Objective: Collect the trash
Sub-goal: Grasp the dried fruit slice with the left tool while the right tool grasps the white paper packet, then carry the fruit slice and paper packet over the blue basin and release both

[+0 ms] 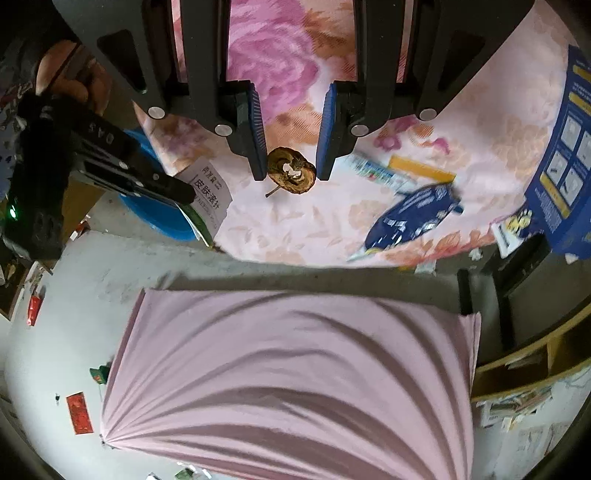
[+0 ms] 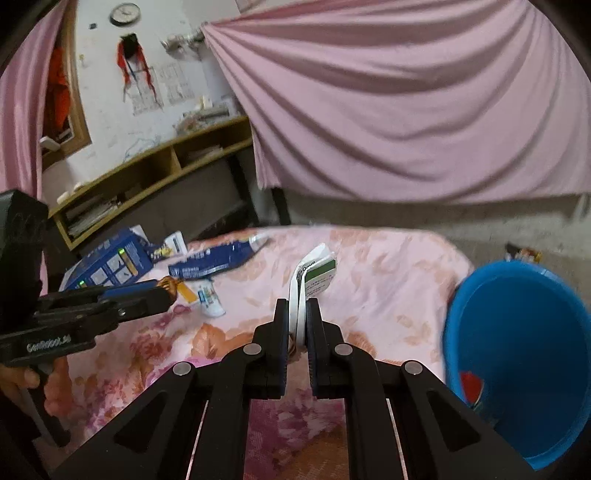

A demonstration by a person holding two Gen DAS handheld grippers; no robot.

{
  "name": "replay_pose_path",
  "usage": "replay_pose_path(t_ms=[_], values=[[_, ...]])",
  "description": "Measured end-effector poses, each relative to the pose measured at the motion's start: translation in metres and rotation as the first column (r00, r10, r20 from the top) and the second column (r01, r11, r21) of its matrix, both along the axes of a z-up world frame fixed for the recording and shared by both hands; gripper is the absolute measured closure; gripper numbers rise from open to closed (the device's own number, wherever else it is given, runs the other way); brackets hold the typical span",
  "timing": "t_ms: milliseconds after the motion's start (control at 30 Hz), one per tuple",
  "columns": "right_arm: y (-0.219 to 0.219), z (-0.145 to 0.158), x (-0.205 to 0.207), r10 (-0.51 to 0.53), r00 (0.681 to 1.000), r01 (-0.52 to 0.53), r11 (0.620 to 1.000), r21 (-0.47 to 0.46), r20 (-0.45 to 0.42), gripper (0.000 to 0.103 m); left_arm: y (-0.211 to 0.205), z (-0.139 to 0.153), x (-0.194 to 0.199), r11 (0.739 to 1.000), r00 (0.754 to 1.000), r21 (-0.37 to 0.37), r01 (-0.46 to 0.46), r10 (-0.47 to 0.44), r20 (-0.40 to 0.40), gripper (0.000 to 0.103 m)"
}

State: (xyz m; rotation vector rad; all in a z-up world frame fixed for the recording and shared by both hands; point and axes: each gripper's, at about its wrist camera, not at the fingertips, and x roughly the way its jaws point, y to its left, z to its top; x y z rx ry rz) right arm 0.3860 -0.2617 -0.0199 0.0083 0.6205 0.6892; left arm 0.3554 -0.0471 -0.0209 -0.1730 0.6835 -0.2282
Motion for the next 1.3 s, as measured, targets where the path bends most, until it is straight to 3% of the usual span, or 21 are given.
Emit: replay_pose_path(t_ms=[133, 300, 700, 800, 1067, 1200, 1300], values=[[-0.017, 0.018, -0.016, -0.051, 0.990, 0.048, 0.999, 0.024, 0.130, 0.096, -0.015, 0.014, 0.003, 0.999, 0.996, -0.028, 0.025, -0.023, 0.084, 0.081], [-0.048, 0.042, -0.032, -0.146, 0.952, 0.129, 0.988, 0.080, 0.270, 0.096, -0.040, 0.037, 0.007, 0.997, 0.981, -0.047, 0.066, -0.057, 0.186, 0.081], [-0.103, 0.079, -0.062, -0.316, 0.808, 0.281, 0.948, 0.147, 0.497, 0.096, -0.104, 0.079, 0.012, 0.979, 0.920, -0.089, 0.181, -0.137, 0.368, 0.080], [-0.115, 0.083, -0.067, -0.348, 0.772, 0.314, 0.936, 0.157, 0.531, 0.096, -0.120, 0.082, 0.014, 0.973, 0.903, -0.090, 0.211, -0.159, 0.399, 0.080], [-0.150, 0.089, -0.081, -0.416, 0.696, 0.376, 0.906, 0.196, 0.585, 0.096, -0.173, 0.087, 0.016, 0.954, 0.827, -0.049, 0.297, -0.231, 0.512, 0.080], [-0.163, 0.086, -0.083, -0.435, 0.684, 0.403, 0.894, 0.194, 0.586, 0.096, -0.195, 0.085, 0.018, 0.945, 0.798, -0.029, 0.325, -0.258, 0.545, 0.080], [-0.170, 0.082, -0.080, -0.445, 0.692, 0.418, 0.889, 0.186, 0.568, 0.096, -0.206, 0.080, 0.022, 0.943, 0.796, -0.011, 0.334, -0.276, 0.538, 0.080]])
